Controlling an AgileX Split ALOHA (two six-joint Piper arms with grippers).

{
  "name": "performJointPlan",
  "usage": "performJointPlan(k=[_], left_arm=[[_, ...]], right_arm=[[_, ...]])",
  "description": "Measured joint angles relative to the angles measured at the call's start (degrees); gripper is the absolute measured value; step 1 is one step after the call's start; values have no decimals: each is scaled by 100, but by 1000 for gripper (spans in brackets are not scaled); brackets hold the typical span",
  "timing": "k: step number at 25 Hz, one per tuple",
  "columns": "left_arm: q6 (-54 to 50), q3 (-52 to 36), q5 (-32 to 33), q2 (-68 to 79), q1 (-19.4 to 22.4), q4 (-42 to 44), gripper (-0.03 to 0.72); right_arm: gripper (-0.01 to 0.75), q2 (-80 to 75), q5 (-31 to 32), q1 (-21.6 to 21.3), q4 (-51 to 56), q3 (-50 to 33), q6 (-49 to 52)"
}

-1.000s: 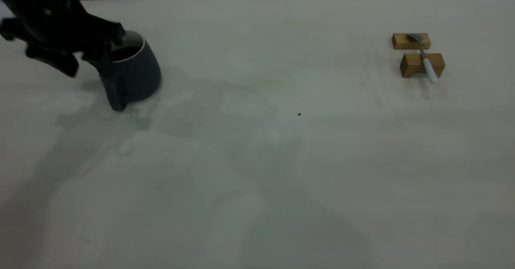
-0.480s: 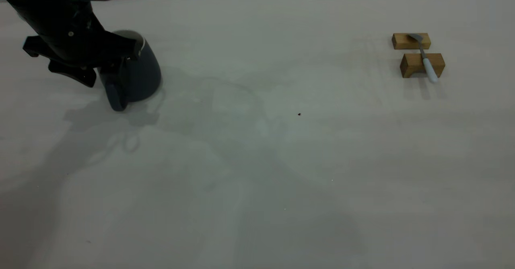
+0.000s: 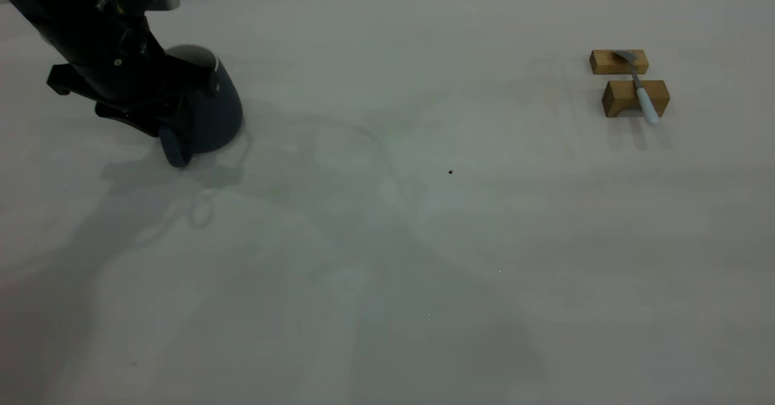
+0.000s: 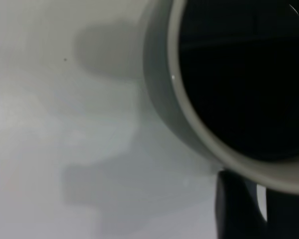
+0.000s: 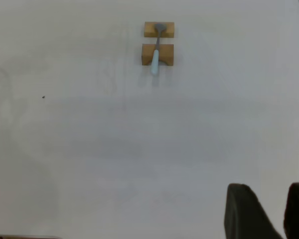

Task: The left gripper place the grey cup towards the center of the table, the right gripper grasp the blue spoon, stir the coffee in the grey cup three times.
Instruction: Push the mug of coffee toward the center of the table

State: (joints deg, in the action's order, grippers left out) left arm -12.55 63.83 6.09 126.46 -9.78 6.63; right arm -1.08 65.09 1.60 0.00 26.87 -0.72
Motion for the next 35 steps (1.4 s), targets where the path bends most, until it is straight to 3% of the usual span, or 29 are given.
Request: performJointPlan(k=[4,21,35], left_arm=[[0,0,-51,0,0,0,205],[26,0,-142,17,-126,0,203],[39,641,199,107,-984,5,203]], right_arm=[[237,0,0,0,0,0,0],[237,0,0,0,0,0,0],[237,0,0,0,0,0,0]])
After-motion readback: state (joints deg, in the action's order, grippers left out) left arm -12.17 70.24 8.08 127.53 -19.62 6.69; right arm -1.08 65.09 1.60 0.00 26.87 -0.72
